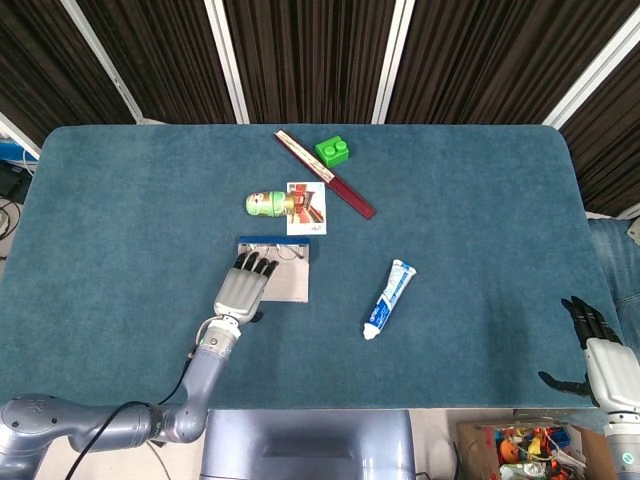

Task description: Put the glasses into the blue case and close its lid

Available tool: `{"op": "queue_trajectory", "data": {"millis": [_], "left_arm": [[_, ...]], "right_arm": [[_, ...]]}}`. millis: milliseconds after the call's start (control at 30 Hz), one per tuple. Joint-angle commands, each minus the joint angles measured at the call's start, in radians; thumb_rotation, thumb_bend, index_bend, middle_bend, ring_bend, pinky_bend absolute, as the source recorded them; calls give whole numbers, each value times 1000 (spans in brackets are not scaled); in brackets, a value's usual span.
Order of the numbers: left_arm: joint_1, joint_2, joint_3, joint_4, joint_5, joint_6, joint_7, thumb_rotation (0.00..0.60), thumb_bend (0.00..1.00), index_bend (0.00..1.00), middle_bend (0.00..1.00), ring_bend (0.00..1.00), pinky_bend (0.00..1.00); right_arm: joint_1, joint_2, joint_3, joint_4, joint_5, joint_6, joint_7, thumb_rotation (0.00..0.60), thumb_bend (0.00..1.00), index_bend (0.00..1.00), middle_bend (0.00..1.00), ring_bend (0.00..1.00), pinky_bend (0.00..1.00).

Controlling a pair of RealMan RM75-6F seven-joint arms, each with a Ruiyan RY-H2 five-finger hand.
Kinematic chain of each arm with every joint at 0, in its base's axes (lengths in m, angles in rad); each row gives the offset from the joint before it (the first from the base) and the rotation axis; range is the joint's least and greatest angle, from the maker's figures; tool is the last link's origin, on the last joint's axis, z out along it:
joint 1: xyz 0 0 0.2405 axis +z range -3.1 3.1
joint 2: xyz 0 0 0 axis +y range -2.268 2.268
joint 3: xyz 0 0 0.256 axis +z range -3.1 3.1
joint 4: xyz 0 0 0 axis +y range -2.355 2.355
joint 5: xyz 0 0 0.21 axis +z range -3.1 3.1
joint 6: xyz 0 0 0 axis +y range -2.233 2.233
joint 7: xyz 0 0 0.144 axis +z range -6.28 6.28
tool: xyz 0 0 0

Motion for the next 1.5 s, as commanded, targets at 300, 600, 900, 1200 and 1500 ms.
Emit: {"op": "queue_trajectory", "data": {"millis": [300, 600, 900, 1200, 1500], "left_arm": [[-1, -32, -7, 41, 10, 7, 7, 600, 190, 186, 177, 54, 108], [2, -53, -18, 71, 32, 19, -2, 600, 224, 199, 176, 54, 108], [0, -67, -29, 97, 34, 18, 12, 600, 225, 206, 175, 54, 109], [2, -89, -34, 130, 38, 7, 22, 600, 229, 247, 172, 54, 109], [9, -95, -36, 138, 59, 13, 16, 600, 285, 300, 155, 54, 109]], "right_arm": [[0, 1, 0, 0, 1, -1, 2, 600, 199, 0, 0, 36, 178], [0, 1, -1, -1, 2, -3, 1, 600, 200, 0, 0, 36, 178], [1, 2, -1, -4, 5, -6, 1, 600, 200, 0, 0, 36, 177], [2, 5, 0, -5, 9, -10, 5, 600, 200, 0, 0, 36, 178], [2, 6, 0, -7, 9, -12, 10, 600, 200, 0, 0, 36, 178]]}}
